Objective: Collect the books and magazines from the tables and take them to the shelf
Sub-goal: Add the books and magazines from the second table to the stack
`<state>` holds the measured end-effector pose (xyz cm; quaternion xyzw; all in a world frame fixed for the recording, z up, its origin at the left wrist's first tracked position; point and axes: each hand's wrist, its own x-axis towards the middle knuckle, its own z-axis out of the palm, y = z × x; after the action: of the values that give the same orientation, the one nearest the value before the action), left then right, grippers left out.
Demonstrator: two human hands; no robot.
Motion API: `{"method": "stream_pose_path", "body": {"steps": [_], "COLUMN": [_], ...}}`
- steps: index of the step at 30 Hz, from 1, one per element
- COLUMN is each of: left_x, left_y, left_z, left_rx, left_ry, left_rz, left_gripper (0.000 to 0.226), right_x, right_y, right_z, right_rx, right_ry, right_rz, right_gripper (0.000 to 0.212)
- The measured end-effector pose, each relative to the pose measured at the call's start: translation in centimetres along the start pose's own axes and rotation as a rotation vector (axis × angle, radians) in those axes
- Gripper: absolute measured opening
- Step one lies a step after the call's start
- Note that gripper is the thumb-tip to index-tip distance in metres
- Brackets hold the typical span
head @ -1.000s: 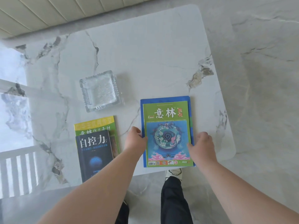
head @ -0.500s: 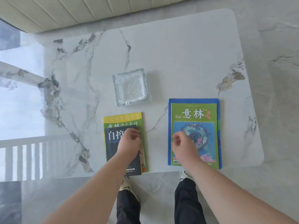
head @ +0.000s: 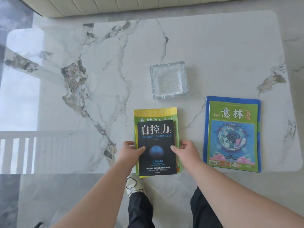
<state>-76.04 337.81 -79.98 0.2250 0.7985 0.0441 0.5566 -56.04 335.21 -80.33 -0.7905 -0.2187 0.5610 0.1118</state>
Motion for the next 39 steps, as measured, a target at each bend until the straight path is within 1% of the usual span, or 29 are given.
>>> {"method": "stream_pose_path", "body": {"steps": [2, 4, 7, 10, 13, 16, 18, 21, 23, 26, 29, 33, 35, 37, 39], "left_x": [-0.1, -0.4, -1.4, -2.9, -5.1, -7.1, -8.3, -9.3, -9.1, -8.5, -8.2, -7.9, -7.7, -7.8, -8.1], "left_y": [0.1, 0.2, 0.8, 1.6, 3.7, 6.2, 7.5, 8.8, 9.1, 9.5, 9.4, 9.3, 9.4, 9.7, 10.1], "left_z": [-0.2, -0.4, -0.8, -0.2, 2.6, 7.5, 11.6, 18.1, 21.0, 24.2, 25.7, 26.5, 26.5, 26.5, 26.7], "left_rx": [-0.035, -0.079, -0.170, -0.209, -0.217, -0.158, -0.071, 0.075, 0.148, 0.226, 0.268, 0.337, 0.355, 0.383, 0.459], "left_ry": [-0.101, -0.180, -0.232, -0.260, -0.330, -0.379, -0.390, -0.338, -0.291, -0.194, -0.110, -0.024, -0.006, -0.002, 0.025], "left_rz": [-0.006, -0.003, 0.023, 0.102, 0.168, 0.197, 0.220, 0.276, 0.287, 0.287, 0.273, 0.267, 0.244, 0.220, 0.193], "left_gripper": [0.023, 0.014, 0.021, 0.021, 0.019, 0.016, 0.013, 0.008, 0.009, 0.024, 0.034, 0.037, 0.038, 0.039, 0.043], "right_x": [-0.1, -0.1, -0.7, -1.5, -2.3, -2.3, -1.8, -0.3, 0.7, 2.6, 4.1, 5.2, 5.2, 5.1, 5.1], "right_y": [-0.3, -0.2, -0.1, 0.2, 0.9, 2.0, 3.0, 4.9, 5.6, 7.0, 8.1, 8.7, 8.7, 8.6, 8.3], "right_z": [0.0, 0.1, -0.5, -2.3, -6.2, -11.4, -15.1, -20.1, -22.0, -23.8, -24.2, -24.2, -24.3, -24.4, -24.6], "right_rx": [0.084, 0.089, 0.117, 0.253, 0.396, 0.441, 0.448, 0.366, 0.325, 0.286, 0.190, 0.015, -0.049, -0.170, -0.310], "right_ry": [-0.055, -0.087, -0.077, -0.060, -0.035, 0.064, 0.133, 0.233, 0.255, 0.226, 0.219, 0.228, 0.216, 0.238, 0.289], "right_rz": [0.036, 0.049, 0.033, -0.033, -0.052, -0.049, -0.036, -0.024, -0.024, -0.024, -0.034, -0.064, -0.085, -0.092, -0.090], "right_gripper": [0.037, 0.031, 0.023, 0.015, 0.018, 0.023, 0.015, 0.010, 0.009, 0.015, 0.020, 0.039, 0.038, 0.039, 0.051]}}
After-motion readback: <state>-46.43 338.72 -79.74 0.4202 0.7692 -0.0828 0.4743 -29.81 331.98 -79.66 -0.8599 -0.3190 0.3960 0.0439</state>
